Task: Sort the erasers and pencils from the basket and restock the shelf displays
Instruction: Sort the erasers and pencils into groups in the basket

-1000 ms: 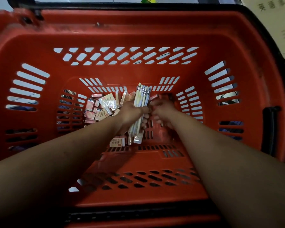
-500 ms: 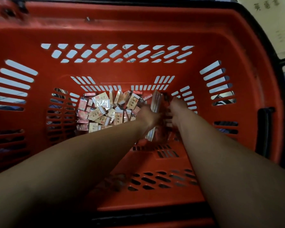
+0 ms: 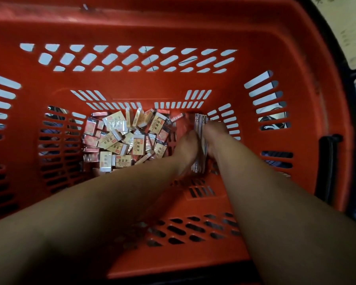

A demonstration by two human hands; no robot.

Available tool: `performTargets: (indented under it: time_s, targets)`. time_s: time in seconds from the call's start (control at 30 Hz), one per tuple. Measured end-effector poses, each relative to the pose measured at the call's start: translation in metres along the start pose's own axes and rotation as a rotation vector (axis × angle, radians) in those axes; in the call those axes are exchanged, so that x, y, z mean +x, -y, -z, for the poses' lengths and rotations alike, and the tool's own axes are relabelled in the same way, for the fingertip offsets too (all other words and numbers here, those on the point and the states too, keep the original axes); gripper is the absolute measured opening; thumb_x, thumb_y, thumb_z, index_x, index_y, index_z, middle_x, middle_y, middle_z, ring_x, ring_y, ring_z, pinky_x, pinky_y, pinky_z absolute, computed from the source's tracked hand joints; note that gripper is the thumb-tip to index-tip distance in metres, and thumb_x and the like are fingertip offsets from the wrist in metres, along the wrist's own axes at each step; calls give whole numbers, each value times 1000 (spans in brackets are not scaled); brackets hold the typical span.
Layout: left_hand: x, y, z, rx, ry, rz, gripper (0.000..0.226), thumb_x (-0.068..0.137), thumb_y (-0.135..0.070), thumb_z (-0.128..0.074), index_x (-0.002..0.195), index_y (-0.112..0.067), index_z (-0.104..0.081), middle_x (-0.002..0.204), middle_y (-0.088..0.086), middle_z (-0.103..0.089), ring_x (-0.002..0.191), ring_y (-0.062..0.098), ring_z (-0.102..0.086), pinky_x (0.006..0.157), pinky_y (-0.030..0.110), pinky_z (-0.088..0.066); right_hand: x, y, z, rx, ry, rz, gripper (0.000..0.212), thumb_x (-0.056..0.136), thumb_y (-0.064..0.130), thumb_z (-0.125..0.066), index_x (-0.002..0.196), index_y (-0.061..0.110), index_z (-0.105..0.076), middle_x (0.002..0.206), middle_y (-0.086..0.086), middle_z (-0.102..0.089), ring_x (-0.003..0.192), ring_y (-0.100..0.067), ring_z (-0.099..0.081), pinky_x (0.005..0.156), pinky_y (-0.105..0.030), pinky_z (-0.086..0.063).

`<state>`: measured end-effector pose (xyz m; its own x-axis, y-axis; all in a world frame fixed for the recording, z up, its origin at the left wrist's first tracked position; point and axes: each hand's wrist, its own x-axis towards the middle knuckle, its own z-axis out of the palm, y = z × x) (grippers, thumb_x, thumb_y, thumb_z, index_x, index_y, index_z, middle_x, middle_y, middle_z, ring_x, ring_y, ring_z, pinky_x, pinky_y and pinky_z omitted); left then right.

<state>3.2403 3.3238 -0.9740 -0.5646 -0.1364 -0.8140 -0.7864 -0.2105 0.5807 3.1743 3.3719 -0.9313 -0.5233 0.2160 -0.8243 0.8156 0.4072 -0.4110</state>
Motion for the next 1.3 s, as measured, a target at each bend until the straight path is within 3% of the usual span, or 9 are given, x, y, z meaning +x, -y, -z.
performTargets:
  time_s: [0.17, 0.3, 0.43, 0.63, 0.77, 0.97, 1.13, 1.23, 1.3]
  targets:
    - [-13, 0, -1, 138, -30, -141, 31, 109, -25, -41, 112, -10, -67, 123, 19, -67, 111, 27, -61, 91, 33, -48, -1, 1, -2, -412, -120, 73, 40, 103, 30, -53, 131, 2, -58, 132, -17, -62, 121, -35, -60, 100, -37, -50]
    - [-13, 6, -6, 151, -33, -161, 28, 105, -18, -49, 122, -6, -68, 124, 19, -69, 117, 32, -63, 93, 35, -50, -2, 2, 5, -684, -174, 170, 40, 103, 24, -56, 134, -1, -55, 139, -17, -57, 128, -33, -55, 97, -34, -48]
    - [-10, 12, -7, 153, -80, -172, 20, 101, -11, -51, 99, -8, -71, 110, 22, -72, 105, 37, -66, 80, 35, -47, -5, 0, 3, -808, -237, 281, 31, 100, 15, -60, 126, 0, -60, 131, -18, -62, 121, -32, -61, 94, -36, -52]
    - [-18, 13, -10, 140, -174, -199, 27, 102, -26, -55, 119, -14, -73, 113, 14, -74, 107, 30, -67, 93, 41, -54, -6, 2, 3, -833, -258, 240, 34, 97, 11, -64, 128, 1, -59, 133, -17, -61, 122, -33, -60, 93, -38, -53]
    - [-20, 16, -16, 161, -219, -254, 31, 98, -24, -52, 117, -10, -73, 113, 21, -71, 108, 35, -66, 94, 42, -53, -2, -3, 3, -767, -240, 247, 35, 95, 13, -67, 127, 1, -61, 131, -17, -63, 121, -33, -61, 92, -36, -53]
    - [-29, 8, -16, 122, -198, -170, 33, 107, -20, -46, 134, -1, -52, 138, 21, -50, 119, 37, -55, 109, 39, -41, -5, -7, 1, -869, -195, 310, 30, 103, 14, -53, 128, 0, -58, 132, -19, -61, 121, -33, -60, 98, -39, -52]
    - [-17, 16, -3, 254, -222, -176, 29, 96, -29, -57, 103, -8, -77, 99, 20, -74, 94, 32, -70, 82, 39, -56, -7, -8, -1, -968, -169, 356, 29, 102, 11, -53, 129, 1, -57, 132, -17, -60, 120, -31, -60, 100, -38, -51]
    - [-15, 18, 3, 269, -218, -205, 23, 99, -23, -60, 111, -14, -78, 100, 14, -77, 95, 26, -72, 72, 27, -48, -8, -9, 2, -850, -181, 308, 26, 101, 6, -52, 125, 0, -59, 130, -18, -61, 119, -33, -60, 97, -39, -52]
    - [-15, 19, 4, 253, -213, -234, 25, 99, -20, -60, 118, -14, -76, 106, 13, -77, 98, 25, -72, 77, 28, -51, -8, -9, 2, -753, -201, 275, 28, 100, 8, -52, 125, -1, -59, 131, -19, -61, 120, -34, -60, 92, -37, -51]
